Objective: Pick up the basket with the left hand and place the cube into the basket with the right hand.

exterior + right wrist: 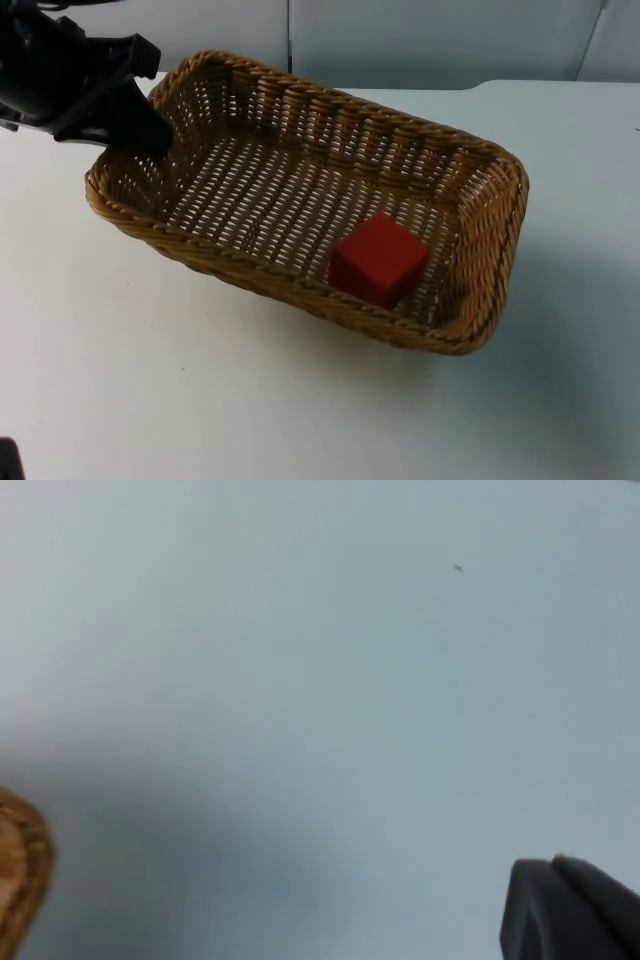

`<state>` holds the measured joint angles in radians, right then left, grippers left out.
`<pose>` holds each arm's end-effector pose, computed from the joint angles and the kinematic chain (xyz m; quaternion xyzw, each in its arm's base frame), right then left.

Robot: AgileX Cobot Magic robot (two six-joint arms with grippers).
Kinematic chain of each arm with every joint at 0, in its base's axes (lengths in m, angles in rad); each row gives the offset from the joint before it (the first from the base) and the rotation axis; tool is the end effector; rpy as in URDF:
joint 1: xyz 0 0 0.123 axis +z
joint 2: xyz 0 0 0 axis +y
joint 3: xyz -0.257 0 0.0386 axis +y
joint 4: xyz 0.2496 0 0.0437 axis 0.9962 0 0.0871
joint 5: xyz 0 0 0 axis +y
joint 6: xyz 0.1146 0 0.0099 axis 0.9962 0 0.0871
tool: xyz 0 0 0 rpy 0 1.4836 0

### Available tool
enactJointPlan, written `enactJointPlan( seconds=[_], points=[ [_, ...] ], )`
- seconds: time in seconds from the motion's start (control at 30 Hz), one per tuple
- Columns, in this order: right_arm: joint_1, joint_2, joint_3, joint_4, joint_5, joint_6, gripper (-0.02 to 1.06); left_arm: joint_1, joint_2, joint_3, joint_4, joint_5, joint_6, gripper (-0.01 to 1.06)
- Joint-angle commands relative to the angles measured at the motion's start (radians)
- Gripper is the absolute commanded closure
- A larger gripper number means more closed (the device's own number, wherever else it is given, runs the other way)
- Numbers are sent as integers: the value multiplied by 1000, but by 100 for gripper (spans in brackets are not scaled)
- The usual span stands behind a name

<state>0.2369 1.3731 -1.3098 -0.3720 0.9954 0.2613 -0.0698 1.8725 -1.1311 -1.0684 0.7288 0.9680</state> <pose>0.3036 0.0372 0.3220 -0.0389 0.9395 -0.1009 0.3250 0.3668 -0.0930 0.1391 0.1242 0.9159 -0.3012 0.2347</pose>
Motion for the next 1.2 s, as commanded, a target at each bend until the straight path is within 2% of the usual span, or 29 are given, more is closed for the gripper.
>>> enactJointPlan(
  seconds=[0.0, 0.17, 0.57, 0.7, 0.97, 1.1, 1.17],
  points=[
    [-47, -29, 6, -28, 20, 7, 105, -4, -14, -8, -44, 26, -9, 105],
    [-97, -72, 6, -26, 10, -9, 105, -4, -14, -8, -44, 26, -9, 105],
    [-97, -128, 6, -12, 34, -33, 105, -4, -14, -8, -60, 26, -9, 105],
    [-97, -137, 6, 10, 32, -33, 105, -14, 9, -8, -213, 57, -9, 105],
    [-97, -140, 6, 27, 32, -42, 105, -51, 133, -8, -363, 51, 35, 105],
    [-97, -140, 6, 35, 36, -56, 105, -51, 189, -8, -389, 24, 44, 100],
    [-97, -140, 6, 36, 43, -58, 105, -51, 217, -8, -397, 0, 66, 89]
  ],
)
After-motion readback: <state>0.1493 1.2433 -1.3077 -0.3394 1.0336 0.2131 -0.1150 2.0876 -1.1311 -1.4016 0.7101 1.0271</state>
